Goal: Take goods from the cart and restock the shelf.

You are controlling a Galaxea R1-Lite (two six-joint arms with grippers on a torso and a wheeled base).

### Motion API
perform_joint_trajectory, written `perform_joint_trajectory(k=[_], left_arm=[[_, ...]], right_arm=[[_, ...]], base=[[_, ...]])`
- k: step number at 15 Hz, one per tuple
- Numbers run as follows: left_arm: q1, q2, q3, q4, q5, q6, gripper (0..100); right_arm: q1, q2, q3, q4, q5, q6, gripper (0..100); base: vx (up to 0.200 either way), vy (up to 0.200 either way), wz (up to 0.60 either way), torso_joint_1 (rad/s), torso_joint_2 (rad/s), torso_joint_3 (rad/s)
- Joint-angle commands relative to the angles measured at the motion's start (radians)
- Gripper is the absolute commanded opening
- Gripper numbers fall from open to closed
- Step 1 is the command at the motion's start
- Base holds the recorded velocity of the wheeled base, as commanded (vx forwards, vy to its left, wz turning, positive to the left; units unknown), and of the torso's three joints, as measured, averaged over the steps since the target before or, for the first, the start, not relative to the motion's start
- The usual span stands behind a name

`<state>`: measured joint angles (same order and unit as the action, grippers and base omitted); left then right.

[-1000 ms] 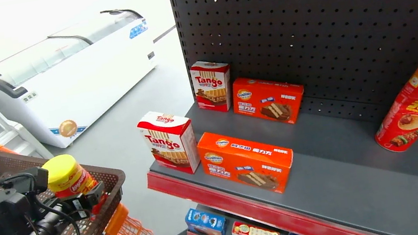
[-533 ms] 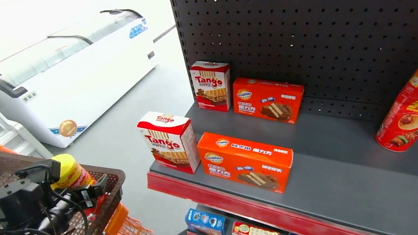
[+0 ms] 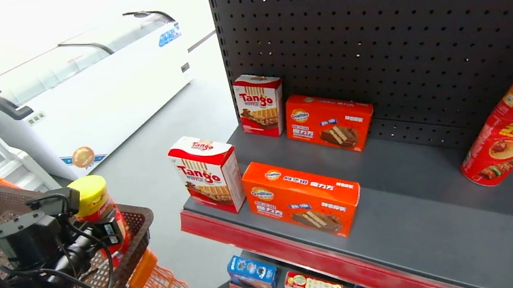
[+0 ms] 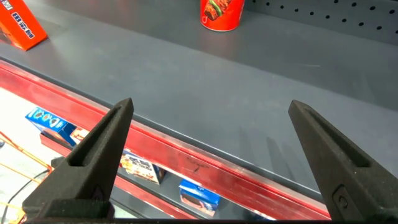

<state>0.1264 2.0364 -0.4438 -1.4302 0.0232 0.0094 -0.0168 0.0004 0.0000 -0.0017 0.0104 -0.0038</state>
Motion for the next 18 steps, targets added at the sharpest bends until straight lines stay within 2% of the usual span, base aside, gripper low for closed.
perform_joint_trajectory(k=[1,2,4,5,6,9,10,11,14,15,16,18], left_arm=[[-0.001,-0.002,-0.007,-0.003,0.000,0.001,0],[-0.001,-0.002,-0.009,-0.006,0.000,0.004,0],[-0.004,-0.019,-0.029,-0.009,0.001,0.044,0],[-0.004,-0.027,-0.032,-0.009,0.001,0.047,0],[-0.019,-0.119,-0.064,0.004,0.004,0.057,0],[-0.031,-0.344,-0.053,0.182,0.000,0.109,0],[-0.031,-0.383,-0.061,0.209,0.003,0.106,0],[-0.040,-0.421,-0.065,0.229,0.001,0.118,0],[-0.114,-0.498,-0.084,0.284,0.004,0.121,0],[-0.117,-0.499,-0.099,0.298,0.001,0.121,0],[-0.180,-0.533,-0.121,0.343,-0.045,0.110,0],[-0.278,-0.613,-0.107,0.421,-0.213,0.058,0]], right_arm=[[0.000,0.000,0.000,0.000,0.000,-0.001,100],[0.000,0.000,0.000,0.000,0.000,-0.001,100],[0.000,0.000,0.000,0.000,0.000,-0.001,100],[0.000,0.000,0.000,0.000,0.000,-0.001,100],[0.000,0.000,0.000,0.000,0.000,-0.001,100],[0.001,0.000,0.000,0.000,0.000,-0.001,100],[0.001,0.000,0.000,0.000,0.000,-0.001,100],[0.000,0.000,0.000,0.000,0.000,-0.001,100],[0.000,0.000,0.000,0.000,0.000,-0.001,100],[0.000,0.000,0.000,0.000,0.000,-0.001,100],[0.000,0.000,0.000,0.000,0.000,-0.001,100],[0.000,0.000,0.000,0.000,0.000,-0.001,100]], base=[[0.000,0.000,0.00,0.000,0.00,0.000],[0.000,0.000,0.00,0.000,0.00,0.000],[0.000,0.000,0.00,0.000,0.00,0.000],[0.000,0.000,0.00,0.000,0.00,0.000],[0.000,0.000,0.00,0.000,0.00,0.000],[0.000,0.000,0.00,0.000,0.00,0.000],[0.000,0.000,0.00,0.000,0.00,0.000],[0.000,0.000,0.00,0.000,0.00,0.000],[0.000,0.000,0.00,0.000,0.00,0.000],[0.000,0.000,0.00,0.000,0.00,0.000],[0.000,0.000,0.00,0.000,0.00,0.000],[0.000,0.000,0.00,0.000,0.00,0.000]])
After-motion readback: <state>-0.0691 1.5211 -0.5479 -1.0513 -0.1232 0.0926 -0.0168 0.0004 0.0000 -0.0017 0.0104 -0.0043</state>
